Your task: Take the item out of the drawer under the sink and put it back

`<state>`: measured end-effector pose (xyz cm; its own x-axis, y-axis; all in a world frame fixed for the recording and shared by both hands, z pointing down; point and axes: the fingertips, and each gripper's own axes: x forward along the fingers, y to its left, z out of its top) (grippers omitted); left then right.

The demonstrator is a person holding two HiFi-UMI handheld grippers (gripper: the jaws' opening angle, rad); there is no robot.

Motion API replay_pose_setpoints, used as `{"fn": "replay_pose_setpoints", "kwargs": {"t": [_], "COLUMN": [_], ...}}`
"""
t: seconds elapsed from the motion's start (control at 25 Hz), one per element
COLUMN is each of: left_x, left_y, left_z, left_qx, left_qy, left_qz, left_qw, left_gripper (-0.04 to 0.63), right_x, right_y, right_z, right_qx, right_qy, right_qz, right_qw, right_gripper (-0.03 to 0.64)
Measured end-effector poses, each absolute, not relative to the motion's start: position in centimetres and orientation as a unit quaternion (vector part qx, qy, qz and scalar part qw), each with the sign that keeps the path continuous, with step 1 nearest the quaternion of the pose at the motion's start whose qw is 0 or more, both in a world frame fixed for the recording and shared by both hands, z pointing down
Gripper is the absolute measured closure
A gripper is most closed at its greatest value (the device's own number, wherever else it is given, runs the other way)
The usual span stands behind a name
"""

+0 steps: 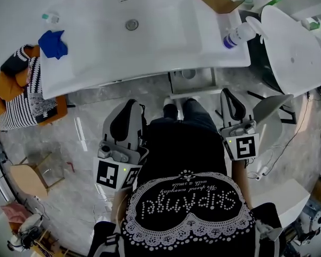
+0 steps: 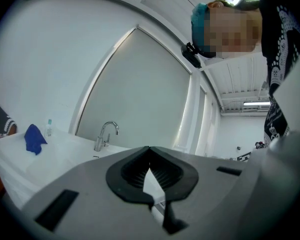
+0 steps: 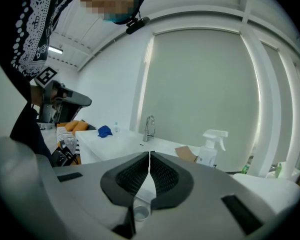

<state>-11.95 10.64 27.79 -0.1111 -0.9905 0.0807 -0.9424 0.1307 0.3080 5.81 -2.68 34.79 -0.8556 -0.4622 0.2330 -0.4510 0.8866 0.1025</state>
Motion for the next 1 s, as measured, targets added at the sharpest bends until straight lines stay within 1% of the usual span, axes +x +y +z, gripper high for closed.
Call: {"fn": "replay_pose_setpoints", "kwargs": {"t": [0.28, 0.48, 0.72, 1.0], "left_x": [-9.1, -7.5, -5.9, -3.8], "left_y": [9.5, 8.1, 6.1, 3.7], "left_z": [28.0, 28.0, 28.1, 28.8], "left_qx": [0.67, 0.677, 0.671, 0.661], "left_qy": [-0.722, -0.717, -0.721, -0.732], "left_qz": [-0.09, -0.09, -0.08, -0.077], "left_qw": [0.145, 0.139, 0.153, 0.145], "left_gripper": [0.591, 0.591, 0.591, 0.591], "right_x": [6.2, 6.6, 8.1, 10.7], "right_y": [-3.1, -3.5, -4.9, -6.3], "right_z": [35.4, 35.6, 35.2, 37.0], "right_qx": [0.227, 0.205, 0.191, 0.174], "right_qy": [-0.964, -0.969, -0.971, -0.974], "right_qz": [-0.009, -0.003, 0.003, 0.014], "right_qw": [0.136, 0.141, 0.144, 0.147], "right_gripper": [0.597, 0.597, 0.597, 0.597]}}
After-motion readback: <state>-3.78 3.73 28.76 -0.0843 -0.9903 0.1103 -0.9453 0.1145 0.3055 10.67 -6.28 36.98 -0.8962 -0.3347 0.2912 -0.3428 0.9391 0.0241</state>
